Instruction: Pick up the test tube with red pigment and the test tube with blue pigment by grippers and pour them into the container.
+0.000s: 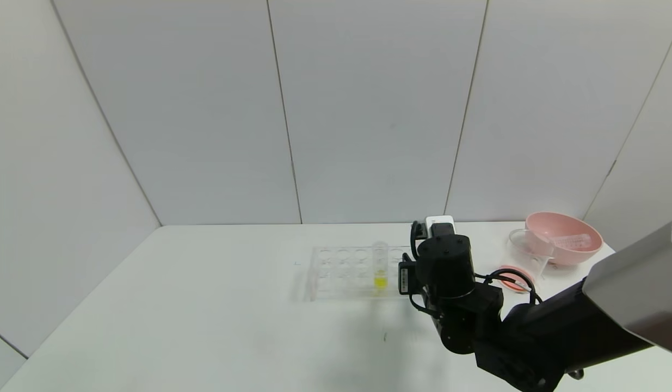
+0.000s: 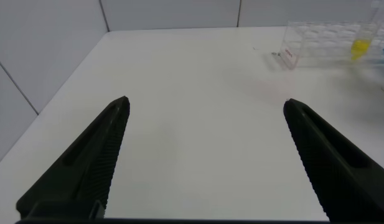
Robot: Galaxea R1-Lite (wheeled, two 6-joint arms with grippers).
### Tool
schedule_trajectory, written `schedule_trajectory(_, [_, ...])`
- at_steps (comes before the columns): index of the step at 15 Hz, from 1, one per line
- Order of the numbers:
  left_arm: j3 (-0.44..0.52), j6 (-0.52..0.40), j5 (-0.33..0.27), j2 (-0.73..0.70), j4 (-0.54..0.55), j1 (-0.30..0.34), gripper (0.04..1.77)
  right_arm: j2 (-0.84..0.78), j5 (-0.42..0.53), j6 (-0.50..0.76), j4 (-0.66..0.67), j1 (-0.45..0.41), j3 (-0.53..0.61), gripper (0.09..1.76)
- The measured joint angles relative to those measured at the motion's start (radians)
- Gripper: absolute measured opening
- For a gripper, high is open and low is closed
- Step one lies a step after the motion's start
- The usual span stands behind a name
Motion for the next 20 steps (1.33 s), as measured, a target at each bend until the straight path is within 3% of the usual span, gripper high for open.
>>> schedule_trajectory(3, [0.000,0.000,0.000,0.000,0.000,0.000,1.76,0.001,0.000,0.002,-0.001,0.000,0.006,0.49])
schedule_trajectory(10, [0.000,0.000,0.000,0.000,0.000,0.000,1.76,-0.005,0.000,0.000,0.001,-0.008,0.008,0.49])
schedule_trajectory(20, [0.000,0.000,0.000,0.000,0.000,0.000,1.76,-0.158,0.034,-0.119,0.017,-0.020,-0.010,0.49])
